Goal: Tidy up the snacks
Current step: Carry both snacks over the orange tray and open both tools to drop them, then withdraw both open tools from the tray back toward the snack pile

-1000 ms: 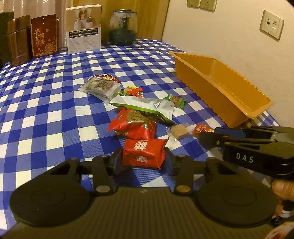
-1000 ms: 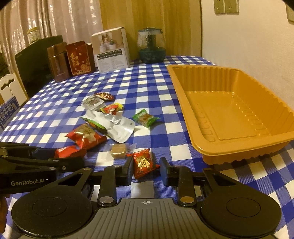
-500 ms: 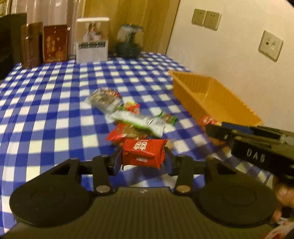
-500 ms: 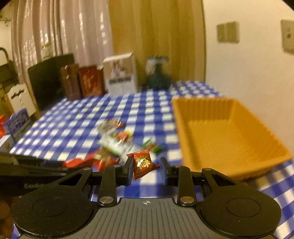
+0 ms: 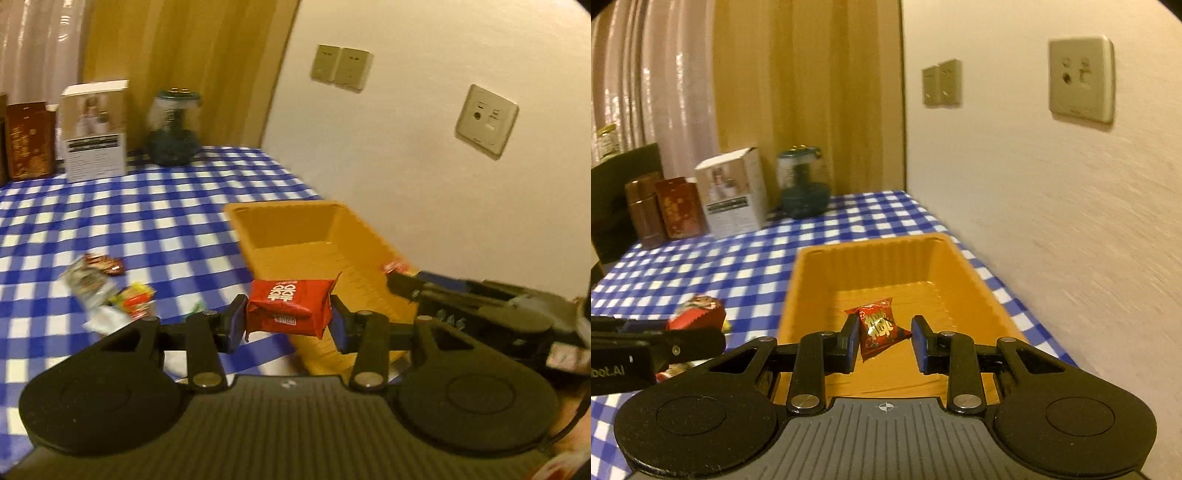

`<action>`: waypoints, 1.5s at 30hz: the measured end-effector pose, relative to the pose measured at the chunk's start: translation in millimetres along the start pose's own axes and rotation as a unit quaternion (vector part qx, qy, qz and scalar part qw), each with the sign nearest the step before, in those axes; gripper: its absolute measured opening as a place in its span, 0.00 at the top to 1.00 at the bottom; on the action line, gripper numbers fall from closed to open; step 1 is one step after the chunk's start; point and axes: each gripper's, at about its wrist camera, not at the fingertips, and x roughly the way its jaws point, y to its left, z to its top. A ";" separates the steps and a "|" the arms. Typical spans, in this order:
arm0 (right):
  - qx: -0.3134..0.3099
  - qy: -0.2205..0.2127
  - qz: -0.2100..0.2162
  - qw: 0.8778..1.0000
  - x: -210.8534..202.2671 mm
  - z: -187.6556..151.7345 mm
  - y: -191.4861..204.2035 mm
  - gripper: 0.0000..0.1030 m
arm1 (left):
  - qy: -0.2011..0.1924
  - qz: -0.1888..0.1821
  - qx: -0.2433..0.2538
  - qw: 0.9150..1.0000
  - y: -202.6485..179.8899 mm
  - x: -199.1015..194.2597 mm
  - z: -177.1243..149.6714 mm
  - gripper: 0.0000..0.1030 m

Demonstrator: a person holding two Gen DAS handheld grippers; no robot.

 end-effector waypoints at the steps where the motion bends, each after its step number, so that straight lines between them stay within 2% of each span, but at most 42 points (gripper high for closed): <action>1: 0.001 0.001 -0.002 1.000 2.2 -0.1 -4.0 0.70 | 0.001 -0.004 0.001 1.000 -4.6 4.9 2.4 0.60; 8: 0.032 0.022 -0.011 0.999 16.2 -5.6 -31.8 0.70 | 0.010 -0.010 0.016 1.000 -27.3 32.5 11.0 0.60; 18: 0.044 0.045 -0.022 0.998 22.9 -11.4 -42.6 0.70 | 0.033 -0.008 0.025 0.999 -33.5 56.4 6.6 0.59; 20: 0.044 0.045 -0.021 0.998 24.0 -10.7 -41.2 0.70 | 0.033 -0.008 0.026 0.999 -34.4 59.2 6.8 0.56; 21: 0.045 0.045 -0.021 0.998 24.0 -10.4 -41.2 0.70 | 0.032 -0.004 0.026 0.999 -34.8 60.2 7.4 0.47; 22: 0.045 0.044 -0.022 0.998 24.1 -10.2 -41.3 0.70 | 0.031 -0.003 0.025 0.999 -34.7 60.6 7.9 0.42; 41: 0.065 0.042 -0.003 0.997 25.0 -9.4 -41.9 0.69 | 0.019 0.002 0.017 1.000 -26.3 45.3 10.0 0.40; 42: 0.068 0.042 0.000 0.997 25.3 -9.2 -42.3 0.65 | 0.019 0.002 0.017 1.000 -26.0 44.5 9.9 0.40; 43: 0.071 0.041 0.001 0.997 25.4 -9.0 -42.7 0.49 | 0.018 0.003 0.017 1.000 -25.4 43.6 9.8 0.39; 45: 0.076 0.035 0.000 0.997 24.2 -8.8 -42.9 0.34 | 0.017 0.005 0.017 1.000 -23.6 42.0 9.2 0.38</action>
